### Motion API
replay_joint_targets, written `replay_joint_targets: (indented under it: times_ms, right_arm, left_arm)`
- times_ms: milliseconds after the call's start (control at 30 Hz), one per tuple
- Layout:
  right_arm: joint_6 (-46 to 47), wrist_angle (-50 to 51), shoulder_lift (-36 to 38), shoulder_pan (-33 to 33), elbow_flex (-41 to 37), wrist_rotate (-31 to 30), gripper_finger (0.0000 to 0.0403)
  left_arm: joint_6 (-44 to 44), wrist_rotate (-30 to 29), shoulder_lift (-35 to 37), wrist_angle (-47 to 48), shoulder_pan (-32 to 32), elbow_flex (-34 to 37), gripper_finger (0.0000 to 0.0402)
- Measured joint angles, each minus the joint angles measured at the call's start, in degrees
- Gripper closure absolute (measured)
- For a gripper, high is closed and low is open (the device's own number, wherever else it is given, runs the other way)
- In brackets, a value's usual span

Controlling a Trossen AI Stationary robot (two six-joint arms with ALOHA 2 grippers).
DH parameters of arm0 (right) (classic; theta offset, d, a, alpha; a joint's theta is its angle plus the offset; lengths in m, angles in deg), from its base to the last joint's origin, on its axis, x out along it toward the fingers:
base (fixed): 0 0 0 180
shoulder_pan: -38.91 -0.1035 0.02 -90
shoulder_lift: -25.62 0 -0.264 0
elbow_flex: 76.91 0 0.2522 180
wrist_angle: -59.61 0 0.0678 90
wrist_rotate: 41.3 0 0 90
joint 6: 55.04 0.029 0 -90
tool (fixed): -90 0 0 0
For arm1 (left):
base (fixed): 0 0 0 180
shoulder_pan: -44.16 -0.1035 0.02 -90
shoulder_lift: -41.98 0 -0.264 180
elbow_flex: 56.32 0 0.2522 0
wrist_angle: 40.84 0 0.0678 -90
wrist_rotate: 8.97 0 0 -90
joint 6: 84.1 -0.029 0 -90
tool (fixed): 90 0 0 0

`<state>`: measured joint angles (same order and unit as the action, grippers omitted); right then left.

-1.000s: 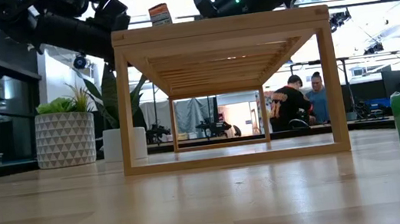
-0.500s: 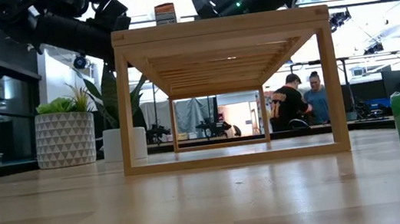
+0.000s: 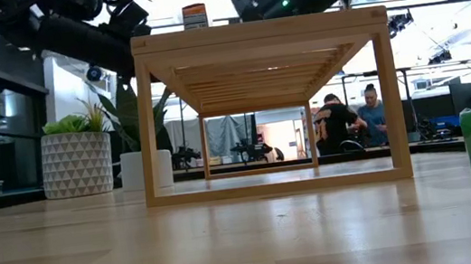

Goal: Stack cereal on shelf
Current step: Put the right orange cereal box on the shelf, then put the orange cereal box on the shelf aligned with the other orange cereal box

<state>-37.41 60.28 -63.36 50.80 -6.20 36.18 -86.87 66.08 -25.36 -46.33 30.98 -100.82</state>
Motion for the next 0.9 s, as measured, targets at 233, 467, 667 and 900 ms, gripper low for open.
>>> replay_joint_targets:
  times_ms: [233, 467, 667, 900]
  right_arm:
    - [-0.10, 15.06, 9.98, -0.88, 0.00, -1.10, 0.0403]
    - [1.00, 22.39, 17.81, -10.29, -0.79, -1.90, 0.0403]
    - [1.38, 26.18, 18.91, -20.78, -0.87, -13.43, 0.0403]
    - [4.63, 34.32, 18.91, -29.27, -0.87, -24.73, 0.0403]
  left_arm:
    - [1.05, -2.57, 10.53, 9.84, -0.03, -0.04, 0.0402]
    - [2.33, 13.91, 19.79, 11.76, 1.90, -0.04, 0.0402]
    - [2.18, 19.87, 22.11, 11.66, 7.37, -0.02, 0.0401]
    - [0.47, 19.60, 22.03, 10.37, 13.62, -0.02, 0.0402]
